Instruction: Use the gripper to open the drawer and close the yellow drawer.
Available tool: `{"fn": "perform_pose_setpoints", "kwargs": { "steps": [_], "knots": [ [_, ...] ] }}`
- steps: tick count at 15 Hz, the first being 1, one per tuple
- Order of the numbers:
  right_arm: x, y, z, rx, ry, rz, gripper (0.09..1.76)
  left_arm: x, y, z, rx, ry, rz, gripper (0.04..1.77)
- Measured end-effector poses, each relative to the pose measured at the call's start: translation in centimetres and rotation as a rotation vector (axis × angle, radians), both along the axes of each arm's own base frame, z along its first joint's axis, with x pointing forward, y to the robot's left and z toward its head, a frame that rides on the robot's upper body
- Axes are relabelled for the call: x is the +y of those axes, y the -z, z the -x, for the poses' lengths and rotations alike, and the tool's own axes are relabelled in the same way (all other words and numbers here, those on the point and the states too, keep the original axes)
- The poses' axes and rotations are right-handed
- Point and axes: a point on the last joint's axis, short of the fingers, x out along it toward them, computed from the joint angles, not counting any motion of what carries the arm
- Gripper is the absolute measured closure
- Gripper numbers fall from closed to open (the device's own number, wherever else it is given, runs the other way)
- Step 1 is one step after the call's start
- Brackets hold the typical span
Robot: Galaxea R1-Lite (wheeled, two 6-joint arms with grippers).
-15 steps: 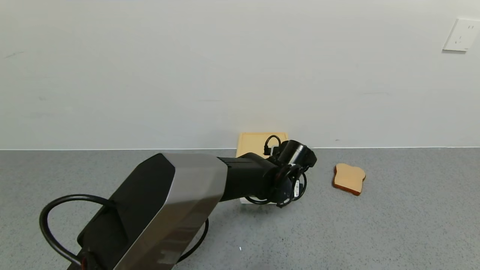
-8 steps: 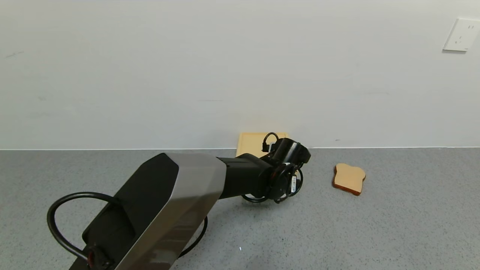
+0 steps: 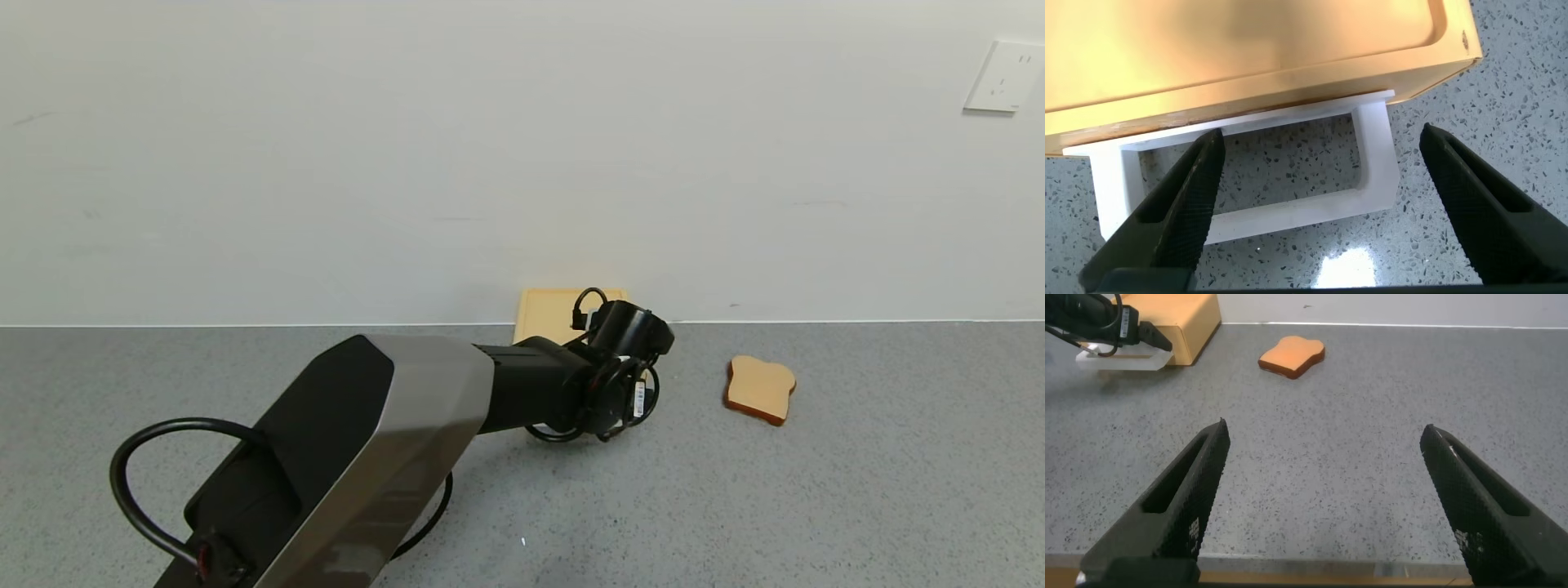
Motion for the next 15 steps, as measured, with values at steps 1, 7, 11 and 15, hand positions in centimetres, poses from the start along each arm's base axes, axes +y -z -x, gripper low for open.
{"fn": "perform_pose_setpoints", "kwargs": {
  "steps": [1,7,11,15],
  "knots": [
    [0.0,0.0,0.0,0.0,0.0,0.0,0.14,0.0,0.0,0.0,-0.001,0.0,-0.001,0.09],
    [0.0,0.0,0.0,0.0,0.0,0.0,0.14,0.6,-2.7,1.6,0.023,0.007,-0.027,0.09],
    [0.0,0.0,0.0,0.001,0.0,0.0,0.14,2.2,-8.3,4.3,0.027,0.03,-0.028,0.09],
    [0.0,0.0,0.0,0.0,0.0,0.001,0.14,5.7,-14.7,7.9,0.044,0.069,-0.029,0.09]
  ]
}}
